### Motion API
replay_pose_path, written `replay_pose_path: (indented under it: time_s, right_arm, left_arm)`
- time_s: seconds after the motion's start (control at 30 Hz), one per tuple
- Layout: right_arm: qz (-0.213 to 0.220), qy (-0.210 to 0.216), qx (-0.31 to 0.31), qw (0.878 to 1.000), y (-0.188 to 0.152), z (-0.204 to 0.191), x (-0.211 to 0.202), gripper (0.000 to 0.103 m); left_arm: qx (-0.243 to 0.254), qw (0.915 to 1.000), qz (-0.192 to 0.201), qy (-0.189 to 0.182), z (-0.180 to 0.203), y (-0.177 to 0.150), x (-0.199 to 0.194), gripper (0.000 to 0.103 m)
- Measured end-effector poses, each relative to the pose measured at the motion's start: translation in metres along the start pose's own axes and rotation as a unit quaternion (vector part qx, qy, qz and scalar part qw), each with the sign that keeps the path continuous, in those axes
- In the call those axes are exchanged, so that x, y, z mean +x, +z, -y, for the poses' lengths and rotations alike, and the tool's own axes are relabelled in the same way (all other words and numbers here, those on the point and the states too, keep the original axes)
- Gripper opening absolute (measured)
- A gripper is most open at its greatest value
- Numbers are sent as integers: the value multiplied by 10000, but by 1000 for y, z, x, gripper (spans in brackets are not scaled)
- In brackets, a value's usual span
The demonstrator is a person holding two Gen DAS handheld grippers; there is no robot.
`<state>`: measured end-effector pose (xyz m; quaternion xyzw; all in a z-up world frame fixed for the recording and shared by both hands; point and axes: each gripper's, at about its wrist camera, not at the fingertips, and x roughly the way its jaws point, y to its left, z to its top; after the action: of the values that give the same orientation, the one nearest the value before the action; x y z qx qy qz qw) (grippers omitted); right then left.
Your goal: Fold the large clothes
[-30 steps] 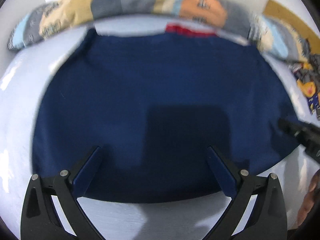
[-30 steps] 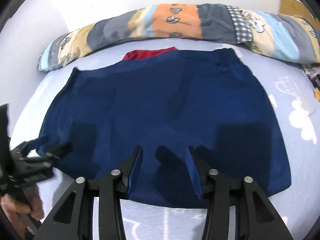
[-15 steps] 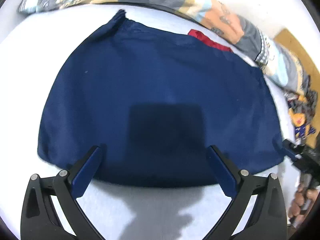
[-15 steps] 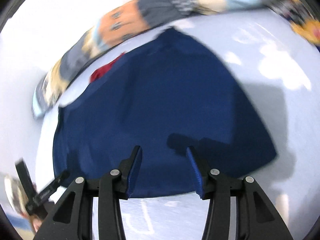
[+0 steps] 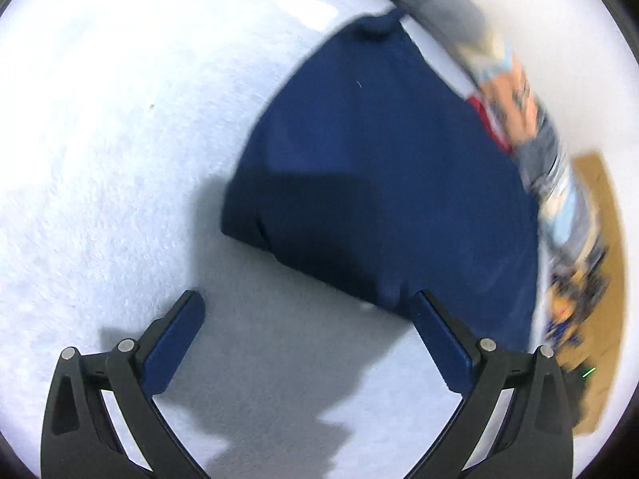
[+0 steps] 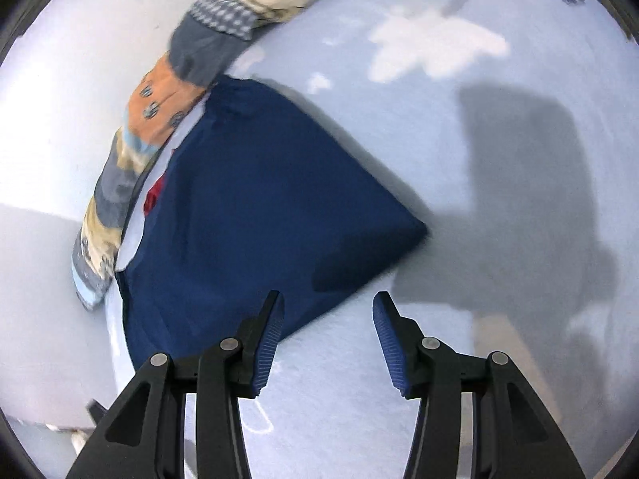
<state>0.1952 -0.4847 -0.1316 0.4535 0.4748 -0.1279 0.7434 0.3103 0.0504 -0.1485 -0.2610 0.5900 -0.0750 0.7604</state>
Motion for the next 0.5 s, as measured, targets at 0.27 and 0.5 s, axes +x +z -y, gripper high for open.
replay_pose_path:
  time_s: [0.27, 0.5]
  right_arm:
    - [40, 718, 679, 9951, 9, 19, 16, 49]
    - [505, 1001, 979, 9889, 23, 21, 39, 50]
  left_arm:
    - [-742, 9926, 327, -902, -5, 10, 11, 103]
    - [-855, 9877, 708, -1097, 4, 29, 21, 103]
